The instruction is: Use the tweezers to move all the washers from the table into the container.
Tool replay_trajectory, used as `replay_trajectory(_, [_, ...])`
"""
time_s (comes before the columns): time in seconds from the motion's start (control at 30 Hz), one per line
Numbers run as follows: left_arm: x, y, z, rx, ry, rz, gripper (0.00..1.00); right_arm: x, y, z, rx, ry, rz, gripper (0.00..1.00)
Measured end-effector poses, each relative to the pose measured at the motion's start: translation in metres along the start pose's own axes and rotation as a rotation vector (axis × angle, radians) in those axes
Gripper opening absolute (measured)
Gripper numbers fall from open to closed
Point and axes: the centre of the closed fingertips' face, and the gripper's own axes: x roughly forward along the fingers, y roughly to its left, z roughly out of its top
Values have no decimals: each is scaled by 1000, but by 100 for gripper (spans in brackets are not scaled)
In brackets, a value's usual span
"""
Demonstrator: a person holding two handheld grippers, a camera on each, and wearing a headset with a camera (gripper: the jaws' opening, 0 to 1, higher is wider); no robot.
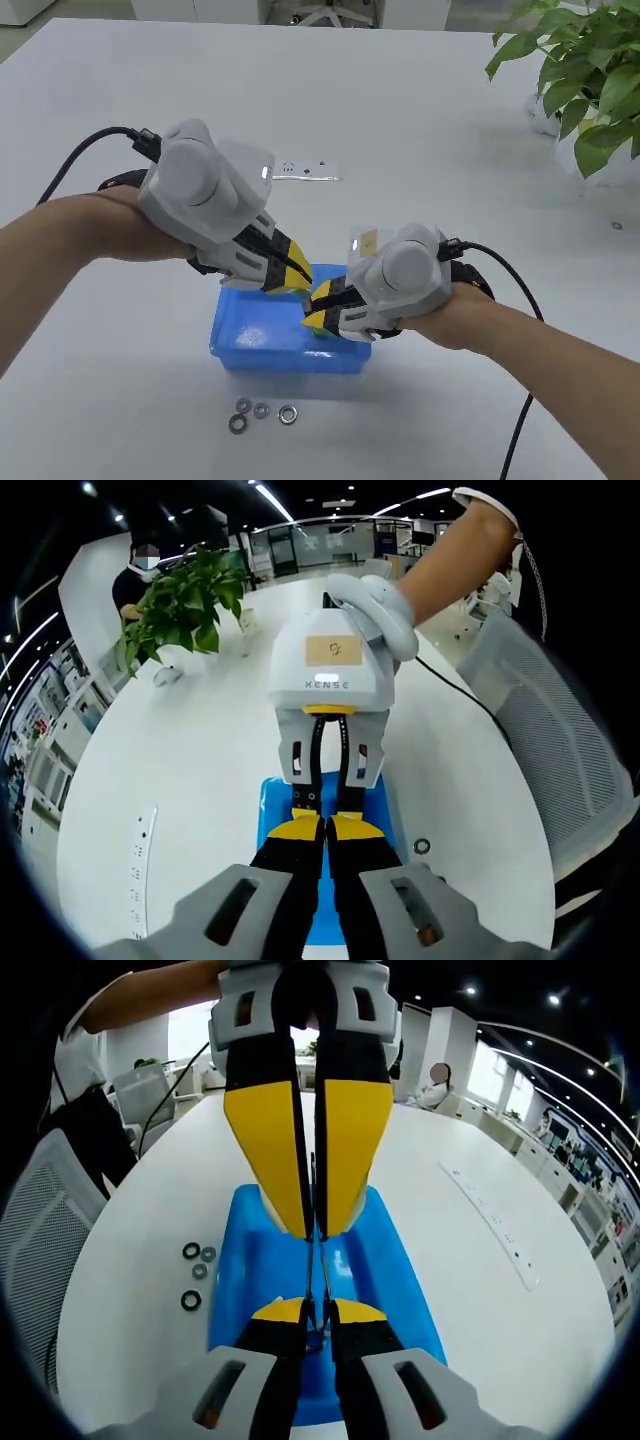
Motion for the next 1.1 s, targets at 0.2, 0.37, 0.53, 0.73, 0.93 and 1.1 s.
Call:
replay_trajectory(0.2, [2, -1, -1, 2, 6, -2, 5, 1, 1, -3, 0, 5, 0, 11])
replay_trajectory(0.37, [2, -2, -1, 2, 5, -5, 5, 0, 1, -3, 0, 5, 2, 11])
replay_trajectory(0.53, [1, -2, -1, 4, 8, -5, 5, -1, 1, -3, 1, 4, 1, 11])
replay_trajectory(0.73, [0, -4, 2, 8, 8, -7, 5, -3, 3, -2, 2, 4, -1, 11])
replay_trajectory(0.93, [-4, -6, 7, 13, 4, -3, 5, -7, 5, 3, -3, 0, -9, 11])
replay_trajectory(1.1, [-9, -8, 12, 22, 3, 3, 5, -11, 5, 9, -8, -7, -19, 11])
